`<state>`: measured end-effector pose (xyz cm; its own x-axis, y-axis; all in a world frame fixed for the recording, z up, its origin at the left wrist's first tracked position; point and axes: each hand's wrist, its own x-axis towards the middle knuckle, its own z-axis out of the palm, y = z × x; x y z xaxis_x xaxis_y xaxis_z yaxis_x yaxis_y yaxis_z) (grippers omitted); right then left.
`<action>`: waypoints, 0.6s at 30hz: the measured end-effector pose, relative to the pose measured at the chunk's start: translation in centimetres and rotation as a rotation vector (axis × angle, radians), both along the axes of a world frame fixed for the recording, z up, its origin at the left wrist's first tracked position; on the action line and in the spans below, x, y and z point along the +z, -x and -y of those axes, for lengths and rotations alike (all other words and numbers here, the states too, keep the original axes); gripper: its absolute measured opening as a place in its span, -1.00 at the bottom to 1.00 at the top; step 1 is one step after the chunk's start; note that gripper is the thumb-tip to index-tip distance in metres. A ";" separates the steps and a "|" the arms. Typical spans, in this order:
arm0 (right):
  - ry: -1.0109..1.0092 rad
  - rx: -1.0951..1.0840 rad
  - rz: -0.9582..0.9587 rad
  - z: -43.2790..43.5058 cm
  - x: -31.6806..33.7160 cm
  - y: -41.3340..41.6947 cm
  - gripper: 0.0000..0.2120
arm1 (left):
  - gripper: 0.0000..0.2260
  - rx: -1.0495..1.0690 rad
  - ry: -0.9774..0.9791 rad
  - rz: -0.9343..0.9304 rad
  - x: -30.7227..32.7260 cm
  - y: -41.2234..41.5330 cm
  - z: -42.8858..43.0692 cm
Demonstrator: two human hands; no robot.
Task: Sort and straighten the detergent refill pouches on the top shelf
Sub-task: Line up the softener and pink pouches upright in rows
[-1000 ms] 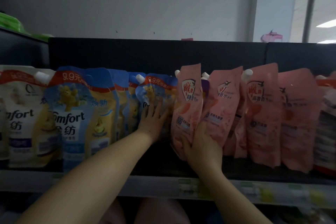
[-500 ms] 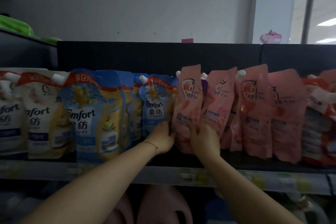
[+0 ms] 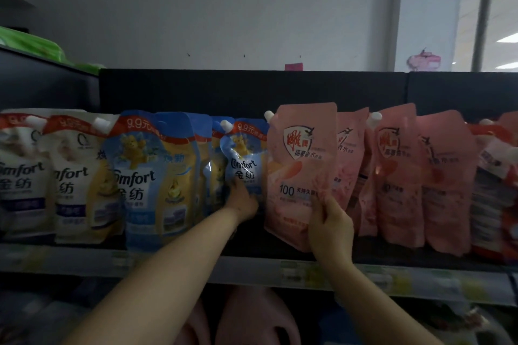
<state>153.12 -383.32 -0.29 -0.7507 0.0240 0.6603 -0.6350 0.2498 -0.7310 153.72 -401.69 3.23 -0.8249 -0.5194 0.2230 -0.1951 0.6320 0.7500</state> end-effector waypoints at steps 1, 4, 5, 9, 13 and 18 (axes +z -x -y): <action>-0.007 -0.003 -0.008 0.1 -0.1 0.1 -0.71 | -0.34 0.011 -0.001 0.026 0.1 0.4 -0.1; -0.023 -0.011 -0.040 0.4 -0.6 0.4 -0.71 | -0.33 0.037 -0.039 0.029 0.1 1.6 0.1; -0.017 -0.013 -0.058 0.5 -0.7 0.6 -0.73 | -0.34 0.061 -0.055 0.024 0.1 1.9 0.2; -0.003 -0.027 -0.082 0.9 -1.1 1.0 -0.86 | -0.44 0.095 -0.023 0.007 0.8 3.1 1.5; 0.005 -0.007 -0.073 0.8 -1.0 1.2 -0.84 | -0.33 -0.028 -0.063 0.140 2.1 2.6 2.2; 0.002 0.000 -0.058 0.7 -0.9 1.2 -0.83 | -0.73 0.070 0.188 0.057 2.3 2.7 1.7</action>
